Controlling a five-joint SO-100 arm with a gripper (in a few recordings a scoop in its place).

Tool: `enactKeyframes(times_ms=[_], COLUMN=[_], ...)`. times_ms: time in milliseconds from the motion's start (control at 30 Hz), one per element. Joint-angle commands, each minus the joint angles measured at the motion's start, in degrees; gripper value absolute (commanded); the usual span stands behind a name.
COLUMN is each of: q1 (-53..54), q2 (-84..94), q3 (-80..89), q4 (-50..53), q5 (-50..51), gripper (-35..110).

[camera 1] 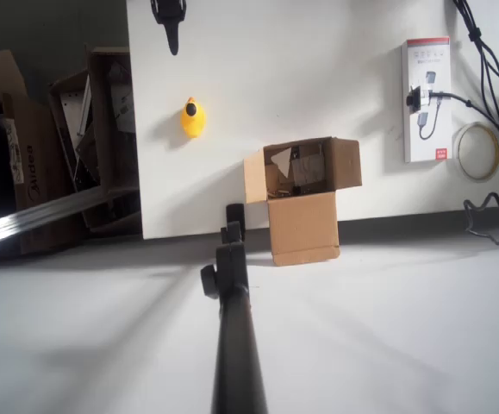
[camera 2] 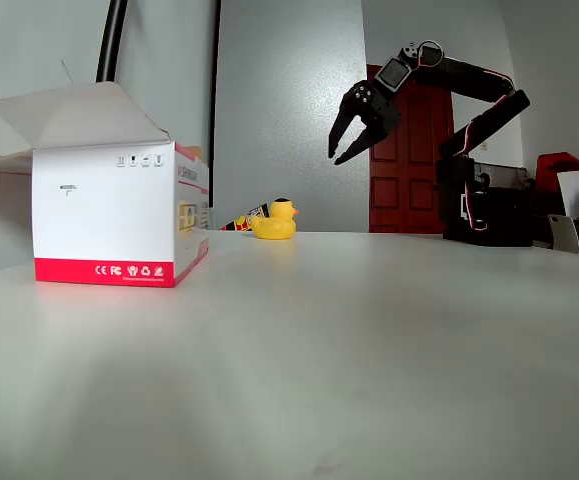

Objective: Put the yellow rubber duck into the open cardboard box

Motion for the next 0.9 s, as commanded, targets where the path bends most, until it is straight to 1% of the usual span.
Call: enactKeyframes(times_ms=[0, 367, 600, 867], q1=[0.2, 0.3, -2.0, -6.5], q2=[-4.7, -17.5, -22.7, -29.5], q3=[-2.9, -3.2, -6.4, -9.2], q4=[-2.5, -11.8, -13.7, -16.4], q5=[0.1, -0.2, 0.4, 2.3], gripper=[8, 18, 24, 25])
